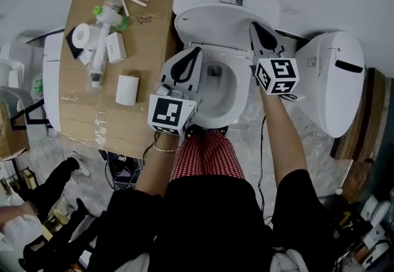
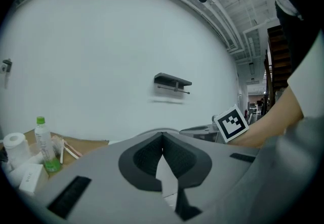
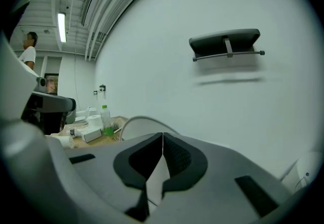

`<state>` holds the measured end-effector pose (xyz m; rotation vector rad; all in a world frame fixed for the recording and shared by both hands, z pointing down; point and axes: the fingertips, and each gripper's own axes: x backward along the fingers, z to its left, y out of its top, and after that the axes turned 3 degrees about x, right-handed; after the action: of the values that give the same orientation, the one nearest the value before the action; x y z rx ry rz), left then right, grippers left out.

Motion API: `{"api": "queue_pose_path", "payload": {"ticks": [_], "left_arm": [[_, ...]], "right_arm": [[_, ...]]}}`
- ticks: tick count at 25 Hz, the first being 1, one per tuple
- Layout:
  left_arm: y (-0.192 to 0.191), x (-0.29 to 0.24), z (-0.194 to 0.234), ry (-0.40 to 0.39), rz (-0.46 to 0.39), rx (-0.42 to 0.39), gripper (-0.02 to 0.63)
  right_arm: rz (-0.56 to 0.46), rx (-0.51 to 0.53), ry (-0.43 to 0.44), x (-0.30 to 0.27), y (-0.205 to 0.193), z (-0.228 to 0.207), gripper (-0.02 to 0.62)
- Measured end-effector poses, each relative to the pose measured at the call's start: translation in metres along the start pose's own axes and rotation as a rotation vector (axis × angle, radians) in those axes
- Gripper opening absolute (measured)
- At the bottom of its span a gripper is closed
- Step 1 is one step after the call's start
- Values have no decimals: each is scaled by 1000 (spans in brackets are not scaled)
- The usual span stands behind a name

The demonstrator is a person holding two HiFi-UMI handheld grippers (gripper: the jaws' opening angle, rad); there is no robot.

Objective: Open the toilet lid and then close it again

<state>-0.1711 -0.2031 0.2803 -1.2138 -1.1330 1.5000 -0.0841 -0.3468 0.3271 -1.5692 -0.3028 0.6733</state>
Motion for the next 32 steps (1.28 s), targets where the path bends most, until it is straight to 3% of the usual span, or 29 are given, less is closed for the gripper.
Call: {"api": "queue_pose_path", "payload": {"ticks": [11,32], "left_arm": [[19,17,-9,-42,-20,-13,3],[61,59,-44,-162,-80,-50,3]], "right_arm": [[-23,-2,-40,38,21,19,20],[-123,-18,-33,120,83,88,20]]}}
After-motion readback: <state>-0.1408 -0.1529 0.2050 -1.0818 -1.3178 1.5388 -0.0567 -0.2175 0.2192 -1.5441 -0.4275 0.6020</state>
